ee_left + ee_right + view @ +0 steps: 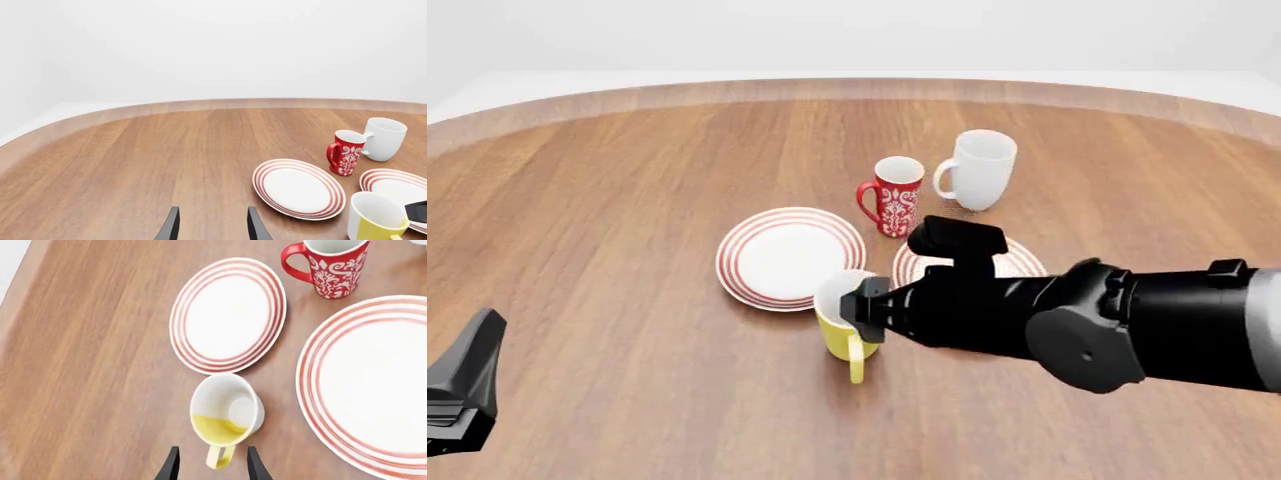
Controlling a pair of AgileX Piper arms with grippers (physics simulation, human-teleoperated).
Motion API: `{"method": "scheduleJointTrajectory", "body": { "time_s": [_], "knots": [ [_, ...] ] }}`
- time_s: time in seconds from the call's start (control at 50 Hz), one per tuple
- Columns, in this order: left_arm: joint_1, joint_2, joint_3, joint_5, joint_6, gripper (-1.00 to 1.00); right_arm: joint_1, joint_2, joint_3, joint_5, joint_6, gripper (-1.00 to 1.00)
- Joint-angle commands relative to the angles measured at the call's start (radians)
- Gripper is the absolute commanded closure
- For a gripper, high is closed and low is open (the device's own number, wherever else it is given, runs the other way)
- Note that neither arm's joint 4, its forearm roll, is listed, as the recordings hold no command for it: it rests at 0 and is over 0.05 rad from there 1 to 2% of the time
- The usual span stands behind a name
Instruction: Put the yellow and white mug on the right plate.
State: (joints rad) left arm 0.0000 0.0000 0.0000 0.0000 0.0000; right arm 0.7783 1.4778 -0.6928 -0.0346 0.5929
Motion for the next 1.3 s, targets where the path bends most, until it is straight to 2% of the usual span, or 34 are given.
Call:
{"method": "scheduleJointTrajectory", "body": {
  "time_s": [0.02,0.72,1.3],
  "knots": [
    [0.0,0.0,0.0,0.0,0.0,-1.0,0.011,0.044,0.047,-0.082,0.034,-1.0],
    [0.0,0.0,0.0,0.0,0.0,-1.0,0.053,0.182,0.087,-0.247,0.099,-1.0],
    [0.0,0.0,0.0,0.0,0.0,-1.0,0.074,0.25,0.104,-0.324,0.132,-1.0]
  ]
}}
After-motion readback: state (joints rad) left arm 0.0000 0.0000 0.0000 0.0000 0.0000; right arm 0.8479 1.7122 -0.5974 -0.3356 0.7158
